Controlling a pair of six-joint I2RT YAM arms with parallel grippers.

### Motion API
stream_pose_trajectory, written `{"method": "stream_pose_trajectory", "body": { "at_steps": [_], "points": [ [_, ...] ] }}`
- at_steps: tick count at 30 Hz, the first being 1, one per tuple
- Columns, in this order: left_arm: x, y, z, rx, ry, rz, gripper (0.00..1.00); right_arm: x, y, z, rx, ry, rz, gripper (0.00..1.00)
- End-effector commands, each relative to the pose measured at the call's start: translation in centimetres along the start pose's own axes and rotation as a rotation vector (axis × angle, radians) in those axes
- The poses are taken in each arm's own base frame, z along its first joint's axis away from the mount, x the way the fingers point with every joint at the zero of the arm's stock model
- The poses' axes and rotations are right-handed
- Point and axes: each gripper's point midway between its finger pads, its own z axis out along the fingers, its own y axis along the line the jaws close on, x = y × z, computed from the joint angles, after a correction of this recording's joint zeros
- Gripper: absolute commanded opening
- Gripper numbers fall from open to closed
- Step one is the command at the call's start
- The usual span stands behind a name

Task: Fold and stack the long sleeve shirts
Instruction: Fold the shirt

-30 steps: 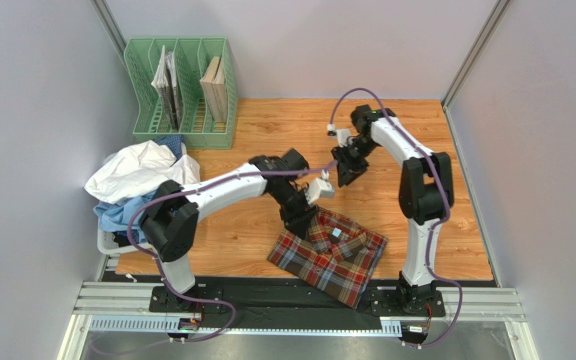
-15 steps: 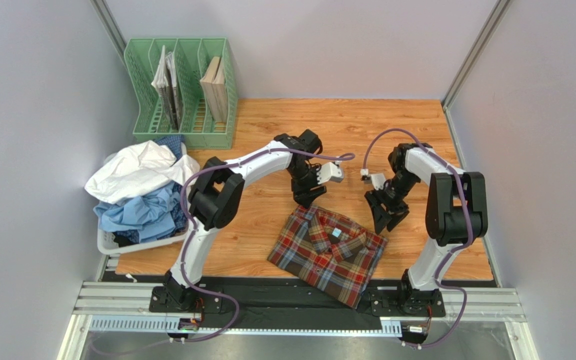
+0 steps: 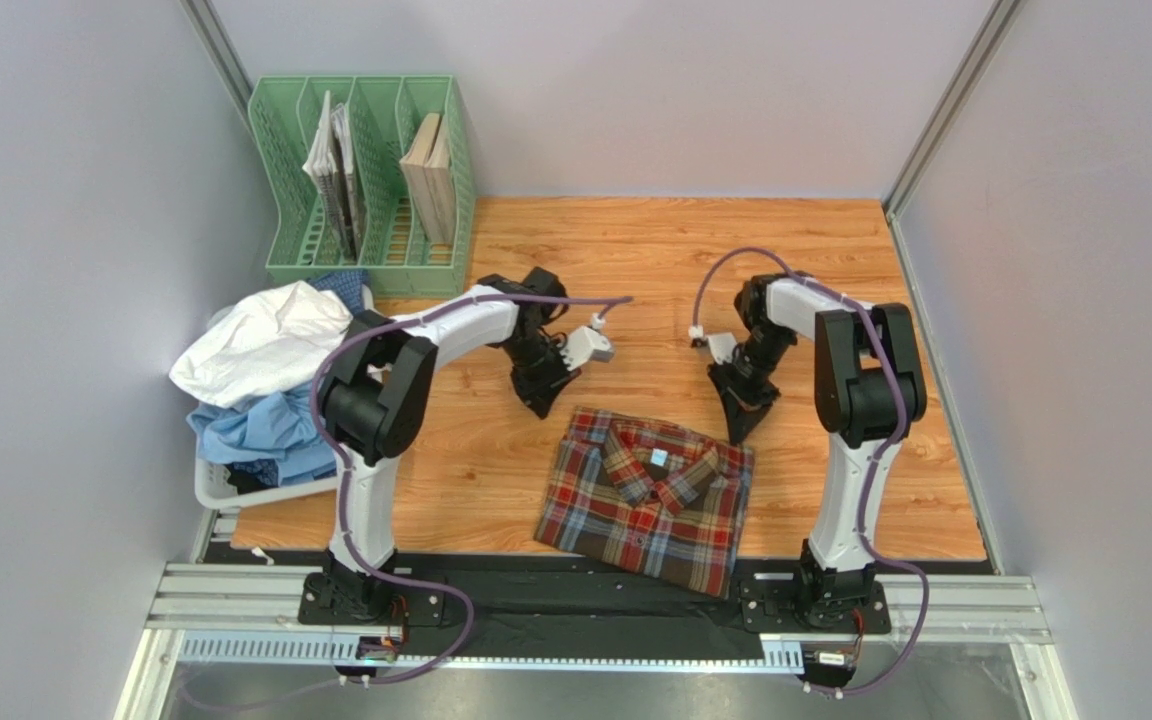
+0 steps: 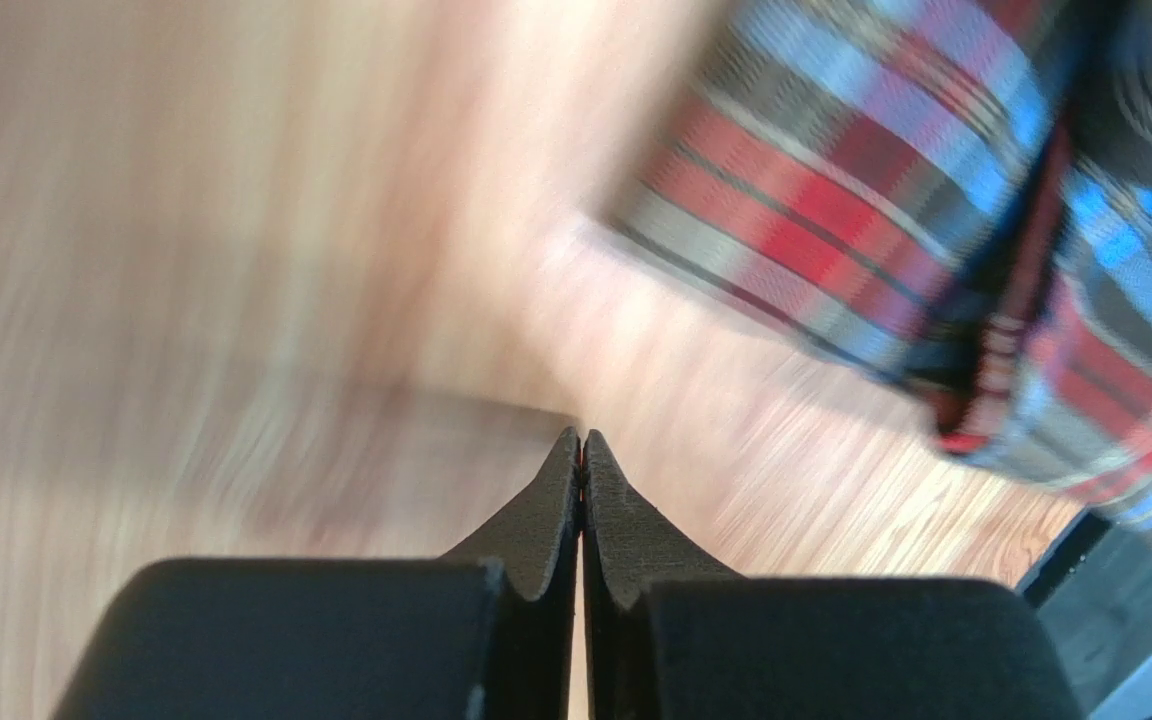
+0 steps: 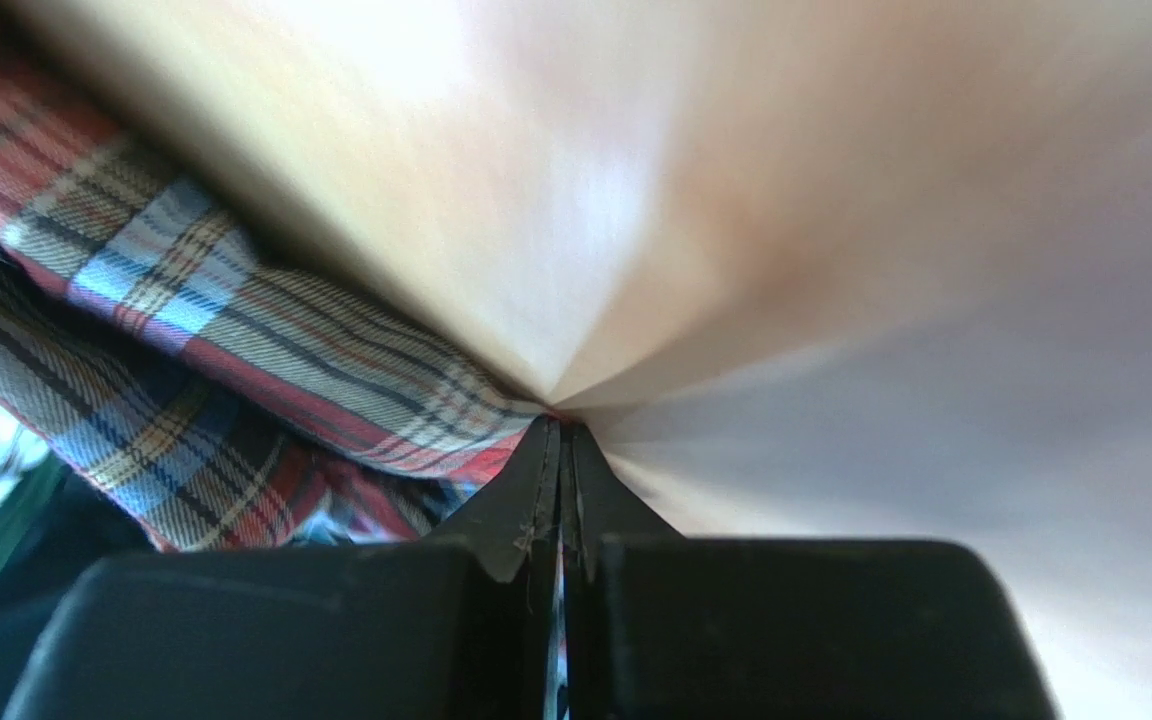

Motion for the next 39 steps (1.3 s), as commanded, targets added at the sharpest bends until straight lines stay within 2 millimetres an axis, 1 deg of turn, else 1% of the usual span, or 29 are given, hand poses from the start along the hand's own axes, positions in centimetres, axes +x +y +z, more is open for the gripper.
{"method": "stream_pose_trajectory", "body": {
  "at_steps": [1,2,3,4,5,6,7,8,9,11,12,13,14,15,19,22,24,26,27,28,29,30,31,32,33,34,35,38,39],
  "points": [
    [-0.4,2.0,-4.8,-0.051,-0.182,-0.157,0.00,-10.6,-0.7,-3.5,0.122,-0.279,-0.114,0.00],
    [-0.6,2.2,-5.3,-0.054,-0.208,-0.177,0.00,-11.3,-0.1,-3.9,0.124,-0.292,-0.138,0.00],
    [-1.3,2.3,-6.2,-0.066,-0.249,-0.176,0.08,-12.0,0.4,-4.7,0.125,-0.320,-0.155,0.00],
    [-1.7,2.3,-6.6,-0.070,-0.266,-0.177,0.15,-12.6,0.9,-5.7,0.127,-0.342,-0.168,0.00],
    [-2.1,2.0,-6.8,-0.056,-0.278,-0.197,0.21,-12.6,1.3,-6.1,0.117,-0.345,-0.181,0.00],
    [-2.8,1.7,-7.0,-0.028,-0.303,-0.202,0.29,-12.5,1.4,-6.5,0.121,-0.342,-0.182,0.00],
    [-3.2,1.4,-6.8,-0.003,-0.311,-0.215,0.33,-11.9,1.4,-6.7,0.127,-0.323,-0.180,0.00],
    [-3.3,1.0,-6.6,0.019,-0.310,-0.236,0.37,-11.5,0.9,-6.7,0.144,-0.312,-0.185,0.03],
    [-3.5,0.9,-6.1,0.032,-0.301,-0.237,0.42,-11.1,0.7,-6.9,0.150,-0.311,-0.189,0.12],
    [-3.6,0.0,-5.3,0.057,-0.278,-0.225,0.45,-10.4,-0.2,-7.0,0.163,-0.311,-0.181,0.19],
    [-3.2,-0.2,-4.6,0.061,-0.253,-0.237,0.47,-10.3,-0.5,-7.0,0.163,-0.310,-0.174,0.30],
    [-3.3,-0.8,-4.2,0.072,-0.238,-0.233,0.48,-10.3,-0.8,-6.8,0.161,-0.308,-0.168,0.31],
    [-3.1,-1.3,-3.8,0.083,-0.225,-0.236,0.54,-10.3,-1.0,-6.9,0.150,-0.319,-0.161,0.34],
    [-2.5,-1.5,-3.3,0.079,-0.199,-0.250,0.56,-10.4,-1.1,-6.7,0.143,-0.323,-0.151,0.43],
    [-1.7,-3.4,-1.4,0.112,-0.134,-0.230,0.59,-11.2,-0.9,-5.8,0.093,-0.343,-0.138,0.46],
    [-0.5,-3.6,0.2,0.093,-0.060,-0.239,0.59,-10.8,-0.7,-4.1,0.052,-0.314,-0.126,0.45],
    [0.5,-3.1,0.9,0.071,-0.014,-0.249,0.57,-10.3,-0.7,-3.2,0.035,-0.303,-0.121,0.45],
    [1.2,-2.8,1.2,0.055,0.017,-0.249,0.51,-9.5,-0.4,-2.0,0.000,-0.283,-0.112,0.42],
    [1.6,-2.5,1.3,0.042,0.034,-0.244,0.37,-9.2,-0.1,-1.7,-0.015,-0.276,-0.112,0.39],
    [1.7,-2.2,1.2,0.028,0.043,-0.241,0.28,-8.7,0.0,-1.3,-0.028,-0.265,-0.109,0.36],
    [1.9,-1.5,0.9,-0.008,0.057,-0.224,0.12,-7.9,0.3,-0.5,-0.051,-0.244,-0.097,0.31],
    [1.8,-1.0,0.6,-0.034,0.058,-0.209,0.05,-7.7,0.4,-0.5,-0.052,-0.250,-0.099,0.07],
    [1.8,-0.2,0.1,-0.068,0.054,-0.209,0.00,-7.3,0.5,-0.3,-0.061,-0.248,-0.085,0.00],
    [1.1,0.9,-0.7,-0.113,0.028,-0.188,0.00,-6.6,0.9,0.2,-0.075,-0.235,-0.075,0.00],
    [0.8,1.5,-1.3,-0.131,0.017,-0.182,0.00,-6.4,1.3,0.0,-0.085,-0.242,-0.072,0.00],
    [0.9,2.6,-2.0,-0.159,0.007,-0.189,0.00,-6.1,1.6,0.0,-0.094,-0.245,-0.067,0.00],
    [0.3,3.7,-2.9,-0.199,-0.002,-0.176,0.00,-5.5,2.1,0.3,-0.117,-0.236,-0.052,0.00],
    [-0.1,5.8,-4.4,-0.280,-0.017,-0.148,0.00,-5.3,2.3,-0.2,-0.099,-0.259,-0.035,0.00],
    [-0.2,6.0,-4.5,-0.290,-0.019,-0.141,0.00,-5.6,2.1,-0.4,-0.085,-0.274,-0.031,0.00]
  ]
}}
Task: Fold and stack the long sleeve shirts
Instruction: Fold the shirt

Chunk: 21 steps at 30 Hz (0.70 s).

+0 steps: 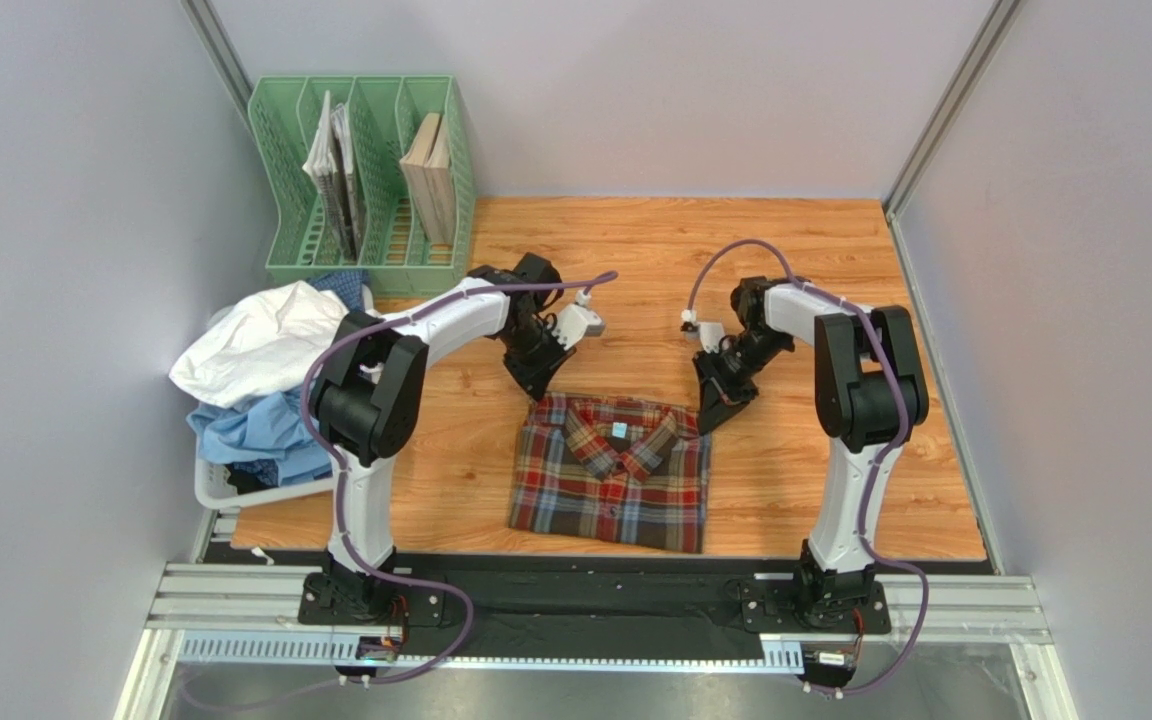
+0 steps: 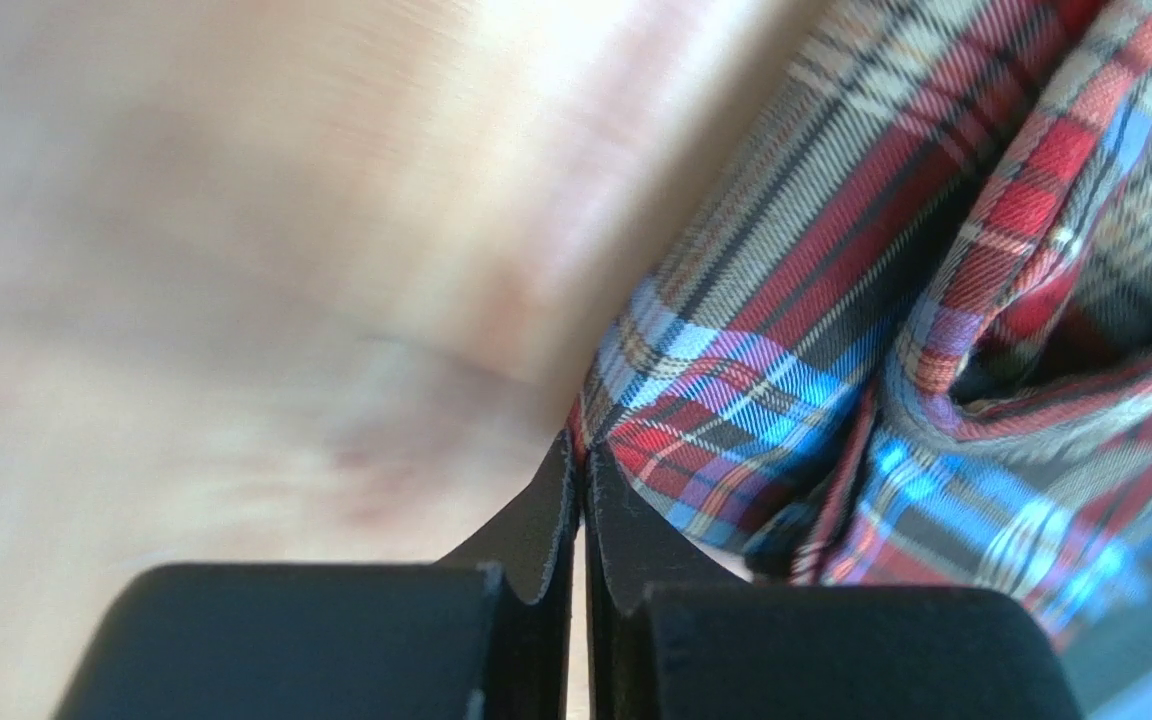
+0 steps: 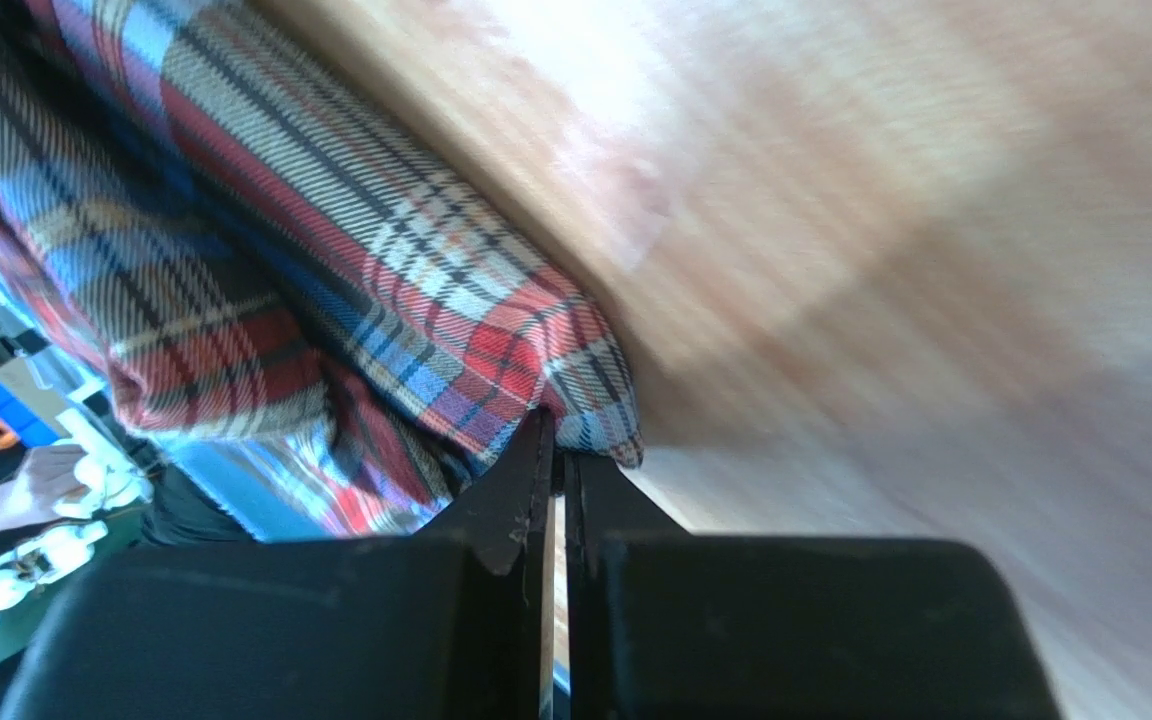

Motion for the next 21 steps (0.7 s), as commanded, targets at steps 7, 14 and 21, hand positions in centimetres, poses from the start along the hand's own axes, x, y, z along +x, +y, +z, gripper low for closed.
{"method": "stream_pose_trajectory", "body": {
  "at_steps": [7,14,21],
  "points": [
    [-2.7,3.8,-4.8,-0.165,-0.125,0.034,0.32,-2.1,-0.1,-4.7,0.108,-0.143,0.021,0.24],
    [-1.9,-1.3,-10.0,0.060,-0.301,-0.047,0.52,0.1,3.8,-8.1,0.046,-0.254,0.018,0.49],
    [-0.4,-3.9,-8.1,0.216,-0.269,-0.114,0.64,0.2,5.5,-5.3,-0.013,-0.238,0.028,0.48]
  ]
}}
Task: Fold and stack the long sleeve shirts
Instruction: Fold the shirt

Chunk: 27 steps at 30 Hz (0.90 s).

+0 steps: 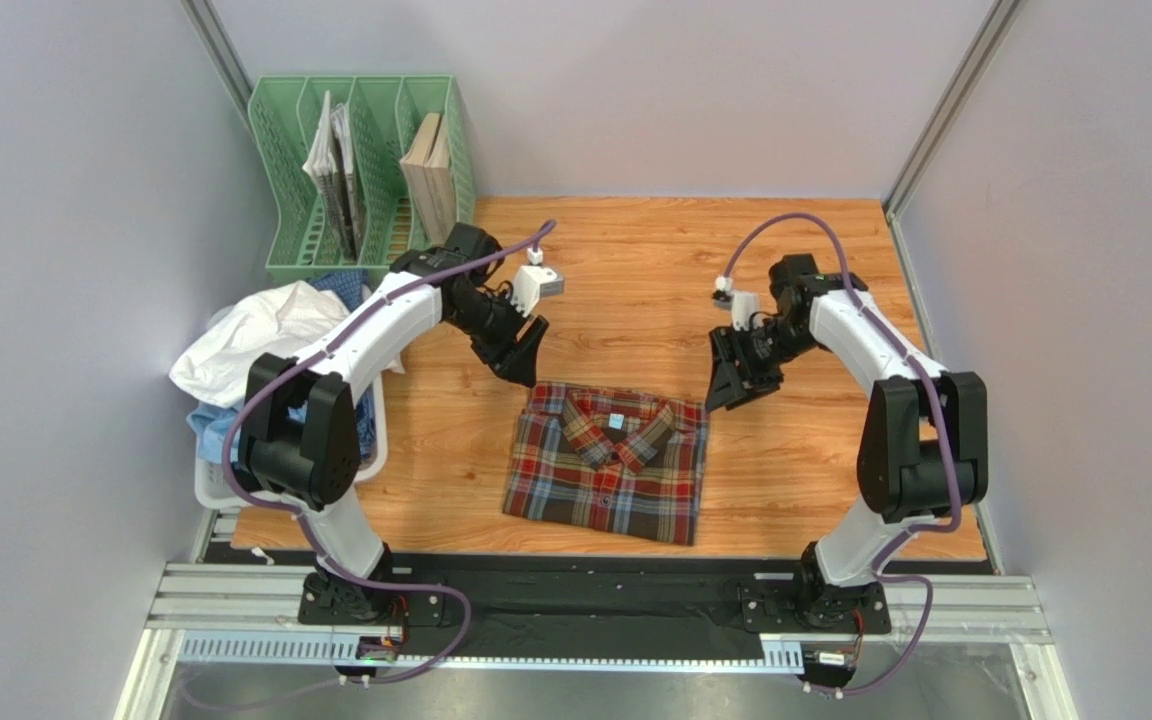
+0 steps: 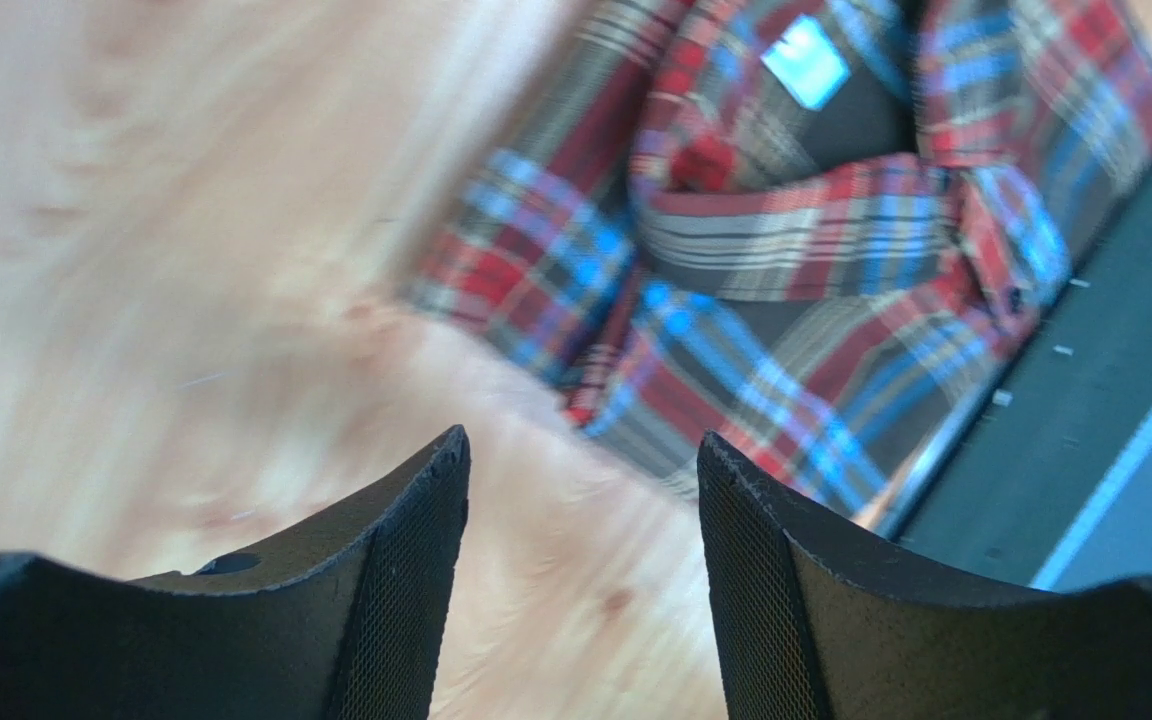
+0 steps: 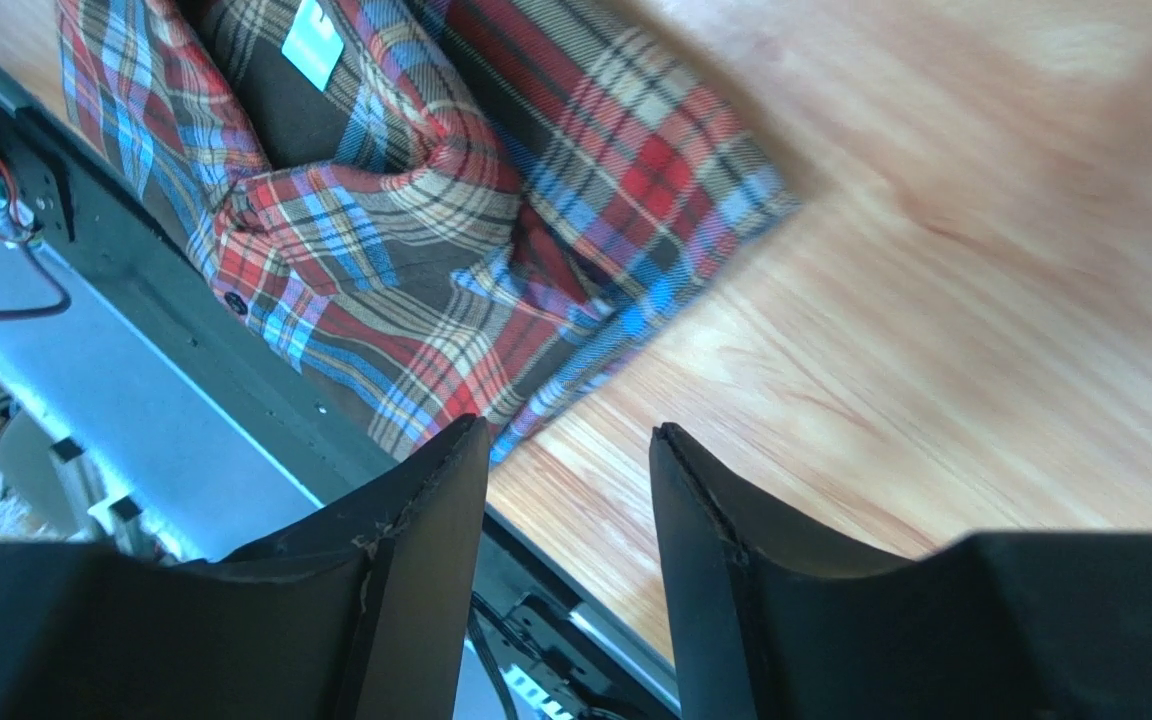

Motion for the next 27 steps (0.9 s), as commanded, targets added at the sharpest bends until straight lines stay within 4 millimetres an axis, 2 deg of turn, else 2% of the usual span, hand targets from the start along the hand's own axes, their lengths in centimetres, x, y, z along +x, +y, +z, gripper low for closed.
{"method": "stream_pose_trajectory", "body": {
  "at_steps": [1,6,11,19,24,27],
  "points": [
    [2.3,-2.7,2.1,0.168,0.051,-0.105,0.64,0.6,1.1,2.9,-0.050,0.042,0.021,0.48],
    [3.3,-2.5,3.2,0.178,0.080,-0.134,0.64,1.2,-0.1,5.1,0.000,0.087,0.013,0.49],
    [4.3,-1.8,4.1,0.162,0.118,-0.156,0.64,1.5,0.0,6.6,-0.016,0.110,0.018,0.47],
    [5.3,-1.4,4.9,0.162,0.156,-0.181,0.64,1.1,0.4,7.5,-0.028,0.130,0.008,0.43],
    [5.5,-1.6,5.1,0.179,0.161,-0.193,0.64,1.5,0.1,8.2,-0.032,0.157,0.022,0.42],
    [5.5,-1.9,5.2,0.193,0.158,-0.194,0.60,1.5,0.3,8.1,-0.037,0.154,0.024,0.34]
  ]
}}
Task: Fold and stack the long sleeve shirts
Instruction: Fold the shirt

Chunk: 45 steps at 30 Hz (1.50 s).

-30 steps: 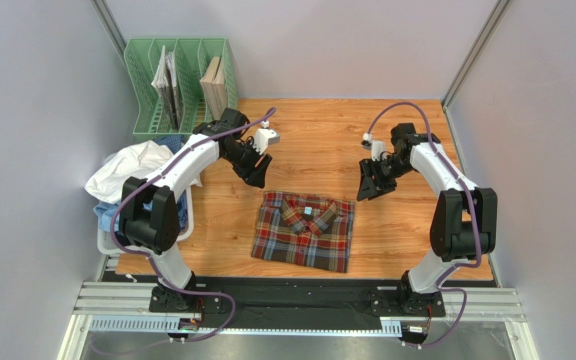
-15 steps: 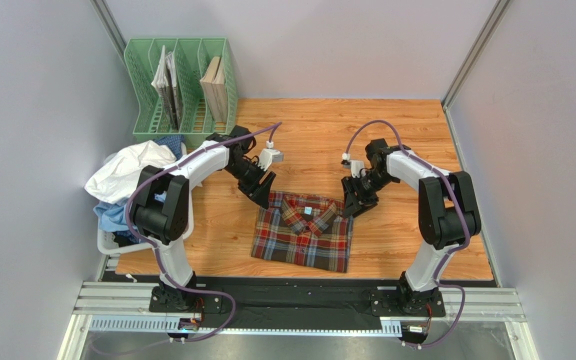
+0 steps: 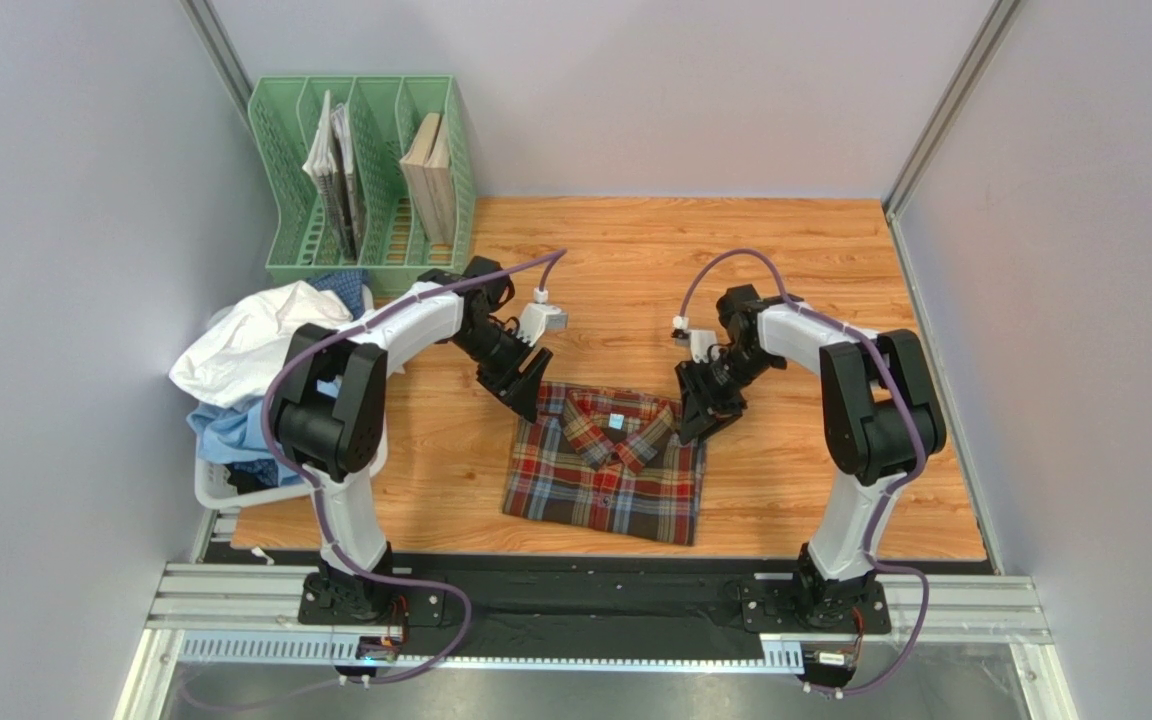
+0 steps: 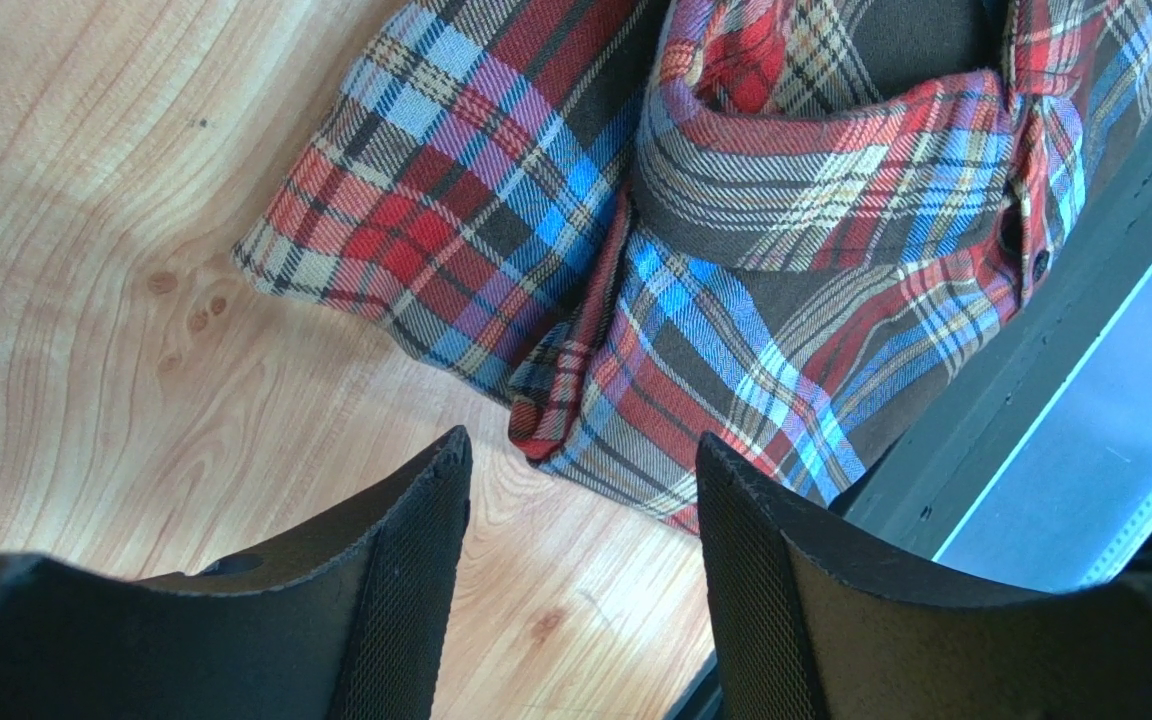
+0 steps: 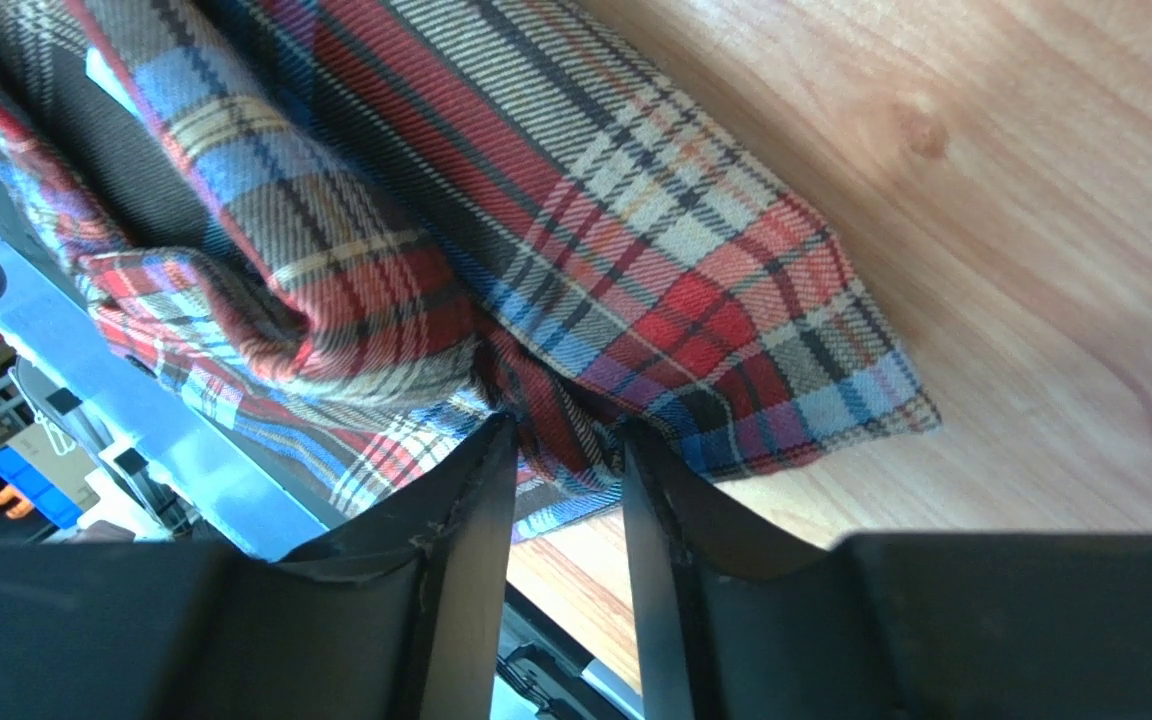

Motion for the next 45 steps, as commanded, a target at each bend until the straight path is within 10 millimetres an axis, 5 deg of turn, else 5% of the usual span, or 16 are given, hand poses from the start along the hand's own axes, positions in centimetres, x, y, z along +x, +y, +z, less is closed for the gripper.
{"method": "stream_pose_trajectory", "body": {
  "at_steps": [1,5,10,13,22,32,40,44,45],
  "points": [
    [0.0,-0.7,0.4,0.051,-0.010,-0.019,0.59,-1.5,0.6,-0.5,-0.006,-0.048,-0.023,0.29],
    [0.0,-0.8,0.9,0.077,-0.005,-0.027,0.51,-1.5,0.9,-1.1,-0.002,-0.063,-0.031,0.22],
    [-0.6,-1.6,0.7,0.120,-0.030,-0.017,0.18,-1.5,1.3,-1.6,0.002,-0.077,-0.048,0.00],
    [-1.0,-2.0,-0.1,0.110,-0.055,0.006,0.00,-0.9,1.5,-2.6,0.024,-0.094,-0.068,0.00],
    [-2.3,-2.8,-1.9,0.070,-0.141,0.103,0.00,-0.5,0.1,-4.5,0.120,-0.138,-0.102,0.00],
    [-1.4,2.2,1.6,-0.044,-0.059,0.055,0.00,-2.7,-4.4,-2.5,0.219,-0.121,-0.044,0.00],
    [-1.1,4.4,1.1,-0.126,-0.063,0.028,0.01,-4.9,-5.3,-2.4,0.249,-0.168,-0.044,0.00],
    [-2.7,2.9,-1.4,-0.129,-0.140,0.079,0.34,-6.3,-3.9,-5.0,0.238,-0.201,-0.075,0.13],
    [-3.0,2.3,-2.1,-0.121,-0.165,0.098,0.38,-6.2,-2.7,-6.5,0.228,-0.218,-0.097,0.25]
  ]
}}
